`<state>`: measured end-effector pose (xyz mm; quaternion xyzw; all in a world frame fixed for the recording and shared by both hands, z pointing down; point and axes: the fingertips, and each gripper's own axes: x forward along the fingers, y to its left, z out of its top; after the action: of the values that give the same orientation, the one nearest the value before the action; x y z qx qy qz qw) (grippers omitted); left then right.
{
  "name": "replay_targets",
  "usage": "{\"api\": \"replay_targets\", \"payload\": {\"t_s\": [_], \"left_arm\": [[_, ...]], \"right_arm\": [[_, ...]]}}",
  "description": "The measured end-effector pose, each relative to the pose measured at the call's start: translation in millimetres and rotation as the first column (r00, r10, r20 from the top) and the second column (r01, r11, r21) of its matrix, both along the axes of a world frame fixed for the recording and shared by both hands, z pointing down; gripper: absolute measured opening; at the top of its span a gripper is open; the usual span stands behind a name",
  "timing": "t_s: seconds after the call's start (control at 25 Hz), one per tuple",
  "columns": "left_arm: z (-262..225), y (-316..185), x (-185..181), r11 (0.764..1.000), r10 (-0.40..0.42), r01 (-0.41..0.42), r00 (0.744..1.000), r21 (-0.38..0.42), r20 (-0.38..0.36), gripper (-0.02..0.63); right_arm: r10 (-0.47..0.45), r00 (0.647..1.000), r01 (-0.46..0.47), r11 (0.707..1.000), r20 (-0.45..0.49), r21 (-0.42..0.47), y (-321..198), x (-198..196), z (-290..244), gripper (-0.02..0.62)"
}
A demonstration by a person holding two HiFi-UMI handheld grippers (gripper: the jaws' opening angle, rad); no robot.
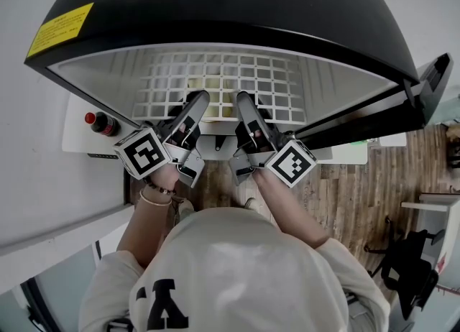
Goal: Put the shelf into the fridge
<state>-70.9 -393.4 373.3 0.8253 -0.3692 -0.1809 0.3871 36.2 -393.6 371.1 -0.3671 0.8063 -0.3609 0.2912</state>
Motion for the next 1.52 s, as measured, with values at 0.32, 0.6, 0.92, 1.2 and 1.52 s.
{"api": "replay_targets", "payload": {"t_s": [0.32,0.6,0.92,1.2,1.52], "left_arm": [[-1.1,-3.4,4.1,1.000,0.015,-0.015,0.999,0.004,-0.052,0.121],[0.7,-7.3,4.0,1.000,0.013,-0.013,0.998,-0.007,-0.067,0.121],[1.4,-11.4,4.4,1.000,0.011,-0.013,0.996,-0.022,-0.094,0.121],[0.9,-15.8,4.6,1.000,0.009,-0.011,0.995,-0.021,-0.100,0.121],[0.7,-20.2,3.9,1.000,0.010,-0.012,0.995,-0.017,-0.097,0.121]], "right_arm": [[0.003,1.000,-0.003,1.000,-0.006,0.000,-4.1,0.4,0.2,0.158],[0.001,1.000,-0.001,1.000,-0.009,-0.003,-8.1,0.3,0.3,0.158],[0.004,1.000,-0.004,1.000,0.002,0.000,-12.7,0.1,-1.0,0.158],[0.005,1.000,-0.005,1.000,0.003,-0.006,-16.5,0.3,-1.2,0.158],[0.006,1.000,-0.006,1.000,0.003,-0.007,-20.1,0.1,-0.7,0.158]]}}
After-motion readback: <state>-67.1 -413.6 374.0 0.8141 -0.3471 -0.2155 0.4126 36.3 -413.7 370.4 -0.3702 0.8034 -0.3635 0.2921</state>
